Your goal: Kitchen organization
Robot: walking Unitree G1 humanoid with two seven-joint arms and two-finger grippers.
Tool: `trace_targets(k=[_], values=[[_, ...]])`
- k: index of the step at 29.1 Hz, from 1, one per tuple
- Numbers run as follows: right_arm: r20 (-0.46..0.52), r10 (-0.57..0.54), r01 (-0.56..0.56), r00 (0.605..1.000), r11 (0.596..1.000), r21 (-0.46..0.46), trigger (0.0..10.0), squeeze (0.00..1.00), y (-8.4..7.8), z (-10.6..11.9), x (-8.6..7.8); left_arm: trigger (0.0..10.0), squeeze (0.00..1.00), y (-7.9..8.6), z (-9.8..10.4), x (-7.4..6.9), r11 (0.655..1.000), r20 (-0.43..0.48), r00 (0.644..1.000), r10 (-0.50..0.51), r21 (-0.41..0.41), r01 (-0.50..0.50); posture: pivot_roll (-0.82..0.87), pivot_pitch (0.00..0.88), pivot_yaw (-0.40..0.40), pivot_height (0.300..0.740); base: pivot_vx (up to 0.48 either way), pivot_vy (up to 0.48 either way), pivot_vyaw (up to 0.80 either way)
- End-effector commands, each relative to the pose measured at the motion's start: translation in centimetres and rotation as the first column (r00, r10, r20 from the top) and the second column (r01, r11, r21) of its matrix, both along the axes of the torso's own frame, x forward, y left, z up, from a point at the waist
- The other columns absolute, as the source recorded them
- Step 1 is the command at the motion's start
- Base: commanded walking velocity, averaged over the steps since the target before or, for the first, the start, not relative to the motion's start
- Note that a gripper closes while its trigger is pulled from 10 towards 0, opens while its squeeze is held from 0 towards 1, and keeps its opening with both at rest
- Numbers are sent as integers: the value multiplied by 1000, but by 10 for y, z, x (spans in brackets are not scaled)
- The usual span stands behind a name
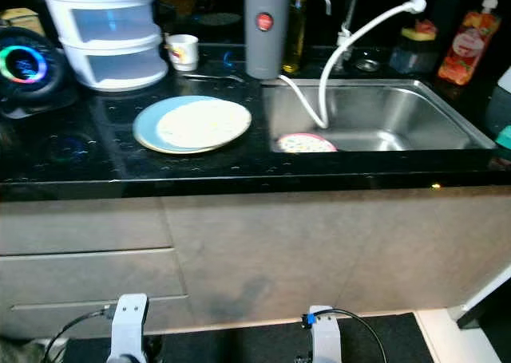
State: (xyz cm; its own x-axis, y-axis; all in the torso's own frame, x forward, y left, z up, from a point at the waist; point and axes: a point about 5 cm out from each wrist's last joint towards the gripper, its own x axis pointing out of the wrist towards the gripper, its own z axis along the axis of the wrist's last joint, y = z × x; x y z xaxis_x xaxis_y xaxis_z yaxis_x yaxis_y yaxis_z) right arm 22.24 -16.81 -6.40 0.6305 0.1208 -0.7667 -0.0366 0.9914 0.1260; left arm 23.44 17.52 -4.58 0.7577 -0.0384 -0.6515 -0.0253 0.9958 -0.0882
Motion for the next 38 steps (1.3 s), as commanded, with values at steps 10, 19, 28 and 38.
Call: trace_targets(k=[10, 19, 28, 38], values=[[-7, 7, -7, 1000, 1000, 8, 10000, 0, 2, -1, 0, 10000, 0, 7, -1, -4, 999, -1, 999, 40, -6, -40, 31, 59, -14, 740, 0, -293, 0], [-5, 9, -9, 1000, 1000, 9, 10000, 0, 3, 0, 1, 10000, 0, 9, -2, -5, 998, -8, 998, 58, -12, -58, 32, 64, -16, 740, 0, 314, 0], [-2, 14, -14, 1000, 1000, 9, 10000, 0, 4, 1, 2, 10000, 0, 12, -1, -5, 998, 2, 998, 66, -2, -66, 35, 68, -19, 740, 0, 0, 0], [5, 15, -15, 1000, 1000, 15, 10000, 0, 7, 2, 5, 10000, 0, 11, 5, 1, 999, 40, 998, 45, -9, -45, 47, 67, -17, 740, 0, 182, 0]])
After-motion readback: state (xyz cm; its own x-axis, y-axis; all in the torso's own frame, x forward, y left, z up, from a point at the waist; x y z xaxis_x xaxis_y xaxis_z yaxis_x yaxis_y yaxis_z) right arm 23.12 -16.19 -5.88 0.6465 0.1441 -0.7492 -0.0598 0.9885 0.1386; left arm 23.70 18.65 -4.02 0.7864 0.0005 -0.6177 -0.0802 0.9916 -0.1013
